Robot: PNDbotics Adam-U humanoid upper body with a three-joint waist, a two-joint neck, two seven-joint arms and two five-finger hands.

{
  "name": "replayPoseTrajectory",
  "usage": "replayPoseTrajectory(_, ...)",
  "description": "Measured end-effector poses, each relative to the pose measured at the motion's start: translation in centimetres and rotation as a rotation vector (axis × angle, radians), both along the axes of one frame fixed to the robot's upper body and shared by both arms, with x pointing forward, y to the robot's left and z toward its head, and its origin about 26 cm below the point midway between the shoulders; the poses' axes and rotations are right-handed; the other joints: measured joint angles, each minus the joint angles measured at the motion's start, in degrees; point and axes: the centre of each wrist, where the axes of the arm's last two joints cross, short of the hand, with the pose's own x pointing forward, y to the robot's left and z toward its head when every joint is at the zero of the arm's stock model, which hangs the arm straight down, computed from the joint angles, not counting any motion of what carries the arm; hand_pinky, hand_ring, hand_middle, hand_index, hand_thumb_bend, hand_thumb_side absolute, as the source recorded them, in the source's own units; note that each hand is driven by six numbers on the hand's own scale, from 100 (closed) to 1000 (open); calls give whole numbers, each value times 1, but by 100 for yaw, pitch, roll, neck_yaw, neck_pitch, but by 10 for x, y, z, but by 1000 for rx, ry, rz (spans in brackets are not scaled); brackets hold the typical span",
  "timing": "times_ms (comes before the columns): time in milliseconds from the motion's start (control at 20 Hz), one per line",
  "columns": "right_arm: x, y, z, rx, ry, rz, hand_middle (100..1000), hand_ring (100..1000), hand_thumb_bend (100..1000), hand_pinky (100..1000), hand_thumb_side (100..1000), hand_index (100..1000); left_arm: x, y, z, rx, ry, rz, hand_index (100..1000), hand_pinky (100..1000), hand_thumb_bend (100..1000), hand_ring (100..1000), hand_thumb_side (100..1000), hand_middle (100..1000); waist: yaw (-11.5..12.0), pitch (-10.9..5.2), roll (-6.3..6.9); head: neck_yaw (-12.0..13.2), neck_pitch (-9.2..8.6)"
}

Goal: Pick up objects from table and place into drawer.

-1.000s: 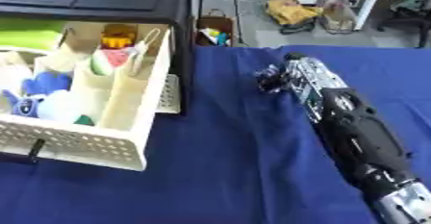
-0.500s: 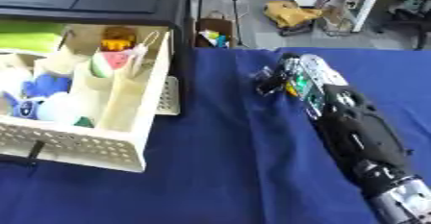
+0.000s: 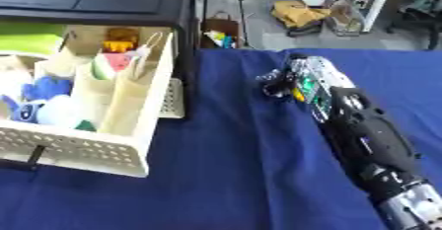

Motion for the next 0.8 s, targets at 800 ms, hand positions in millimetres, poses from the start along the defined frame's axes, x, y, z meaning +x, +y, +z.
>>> replayPoseTrajectory(800,-5,6,11,-43,-109,2,343,705,103,652,382,483,0,0,0,0,2,-2,713,283,217,375,1000,533,-30,0,15,5,0)
